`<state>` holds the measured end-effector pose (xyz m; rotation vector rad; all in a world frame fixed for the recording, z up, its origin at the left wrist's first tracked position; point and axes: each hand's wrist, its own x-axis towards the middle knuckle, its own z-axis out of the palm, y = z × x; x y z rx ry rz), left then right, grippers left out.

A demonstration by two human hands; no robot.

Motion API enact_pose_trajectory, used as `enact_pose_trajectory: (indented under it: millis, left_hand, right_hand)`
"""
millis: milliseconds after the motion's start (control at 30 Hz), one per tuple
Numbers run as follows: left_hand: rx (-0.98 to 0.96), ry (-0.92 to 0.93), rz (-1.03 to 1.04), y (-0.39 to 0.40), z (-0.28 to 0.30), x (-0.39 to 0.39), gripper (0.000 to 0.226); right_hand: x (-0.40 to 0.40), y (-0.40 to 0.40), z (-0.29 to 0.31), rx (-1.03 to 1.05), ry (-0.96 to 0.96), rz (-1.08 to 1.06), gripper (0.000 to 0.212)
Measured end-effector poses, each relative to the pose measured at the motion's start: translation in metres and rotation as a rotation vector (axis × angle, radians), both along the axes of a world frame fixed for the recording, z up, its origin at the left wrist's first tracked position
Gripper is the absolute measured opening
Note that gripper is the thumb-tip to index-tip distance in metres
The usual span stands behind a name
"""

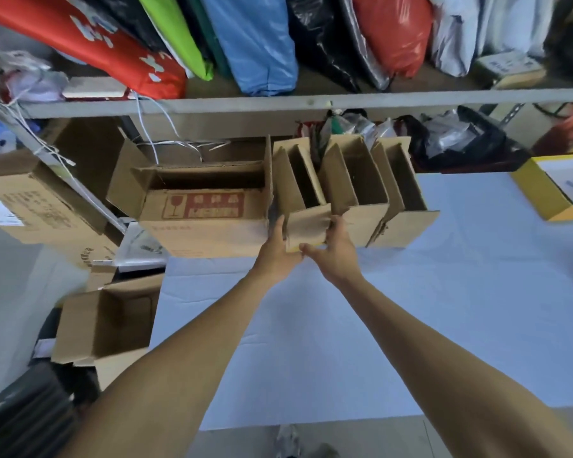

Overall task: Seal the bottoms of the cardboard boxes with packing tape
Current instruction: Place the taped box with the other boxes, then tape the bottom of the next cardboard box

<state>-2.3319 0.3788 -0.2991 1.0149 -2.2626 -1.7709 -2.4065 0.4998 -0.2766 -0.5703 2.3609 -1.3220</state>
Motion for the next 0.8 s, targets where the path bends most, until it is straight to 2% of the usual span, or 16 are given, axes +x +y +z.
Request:
enact_pose_trajectory:
  millis: [333,500,700,800]
  left_hand:
    - [-0.019,-0.006,0.079,0.027,0.007,0.01,0.084]
    - [0.015,0.001,0.134,0.068,0.017,0.045,0.084]
    - [-0.075,0.056,0.209,0.14,0.037,0.079,0.084]
    - [-0.123,0.073,0.264,0.188,0.056,0.09,0.073]
  right_hand:
    - [-0.003,0.011,-0.009,0.02,0.058,-0.038,0.054]
    - [0.023,0.043,-0.011,-0.023,-0.013,0.029,0.051]
    - [0.06,0.103,0.009,-0.131,0.04,0.04,0.071]
    - [0.07,0.145,0.026,-0.156,0.045,0.075,0.091]
